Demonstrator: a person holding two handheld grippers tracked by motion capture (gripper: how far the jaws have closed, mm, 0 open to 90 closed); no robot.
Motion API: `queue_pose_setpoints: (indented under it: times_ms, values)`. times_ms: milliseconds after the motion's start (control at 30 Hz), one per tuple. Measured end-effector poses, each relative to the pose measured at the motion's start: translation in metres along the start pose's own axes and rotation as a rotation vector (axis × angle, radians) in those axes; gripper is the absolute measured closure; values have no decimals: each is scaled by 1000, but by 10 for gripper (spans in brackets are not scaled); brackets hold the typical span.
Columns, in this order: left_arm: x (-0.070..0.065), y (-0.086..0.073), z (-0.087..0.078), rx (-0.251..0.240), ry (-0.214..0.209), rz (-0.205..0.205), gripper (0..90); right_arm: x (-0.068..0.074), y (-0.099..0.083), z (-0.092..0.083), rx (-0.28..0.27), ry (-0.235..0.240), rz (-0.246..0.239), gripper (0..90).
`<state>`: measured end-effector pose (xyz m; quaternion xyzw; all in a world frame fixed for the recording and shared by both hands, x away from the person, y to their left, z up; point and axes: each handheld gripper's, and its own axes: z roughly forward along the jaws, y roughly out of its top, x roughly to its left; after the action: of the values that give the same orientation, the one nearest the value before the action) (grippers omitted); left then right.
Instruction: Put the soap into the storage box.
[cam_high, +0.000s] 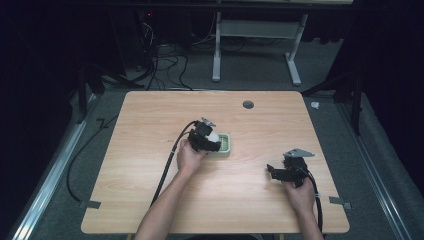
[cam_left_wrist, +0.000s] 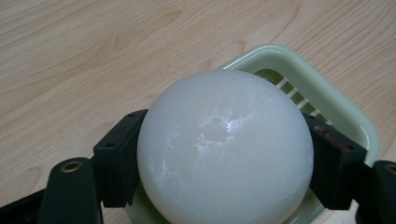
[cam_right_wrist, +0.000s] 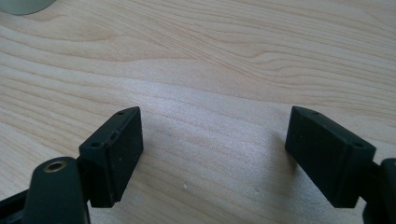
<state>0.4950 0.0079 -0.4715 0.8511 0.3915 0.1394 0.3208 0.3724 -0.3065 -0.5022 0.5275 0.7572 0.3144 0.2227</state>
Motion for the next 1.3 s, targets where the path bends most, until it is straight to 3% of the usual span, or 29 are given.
queue_pose_setpoints:
  times_ms: [767,933,1300]
  values:
    - [-1,-3,1,26,8,2,245,0,0,0,1,-2,-2,199]
    - [0,-3,-1,16,1,-8,241,0,0,0,1,-2,-2,199]
    - [2,1,-21,-39,-3,-7,198,0,0,0,2,-4,-1,199]
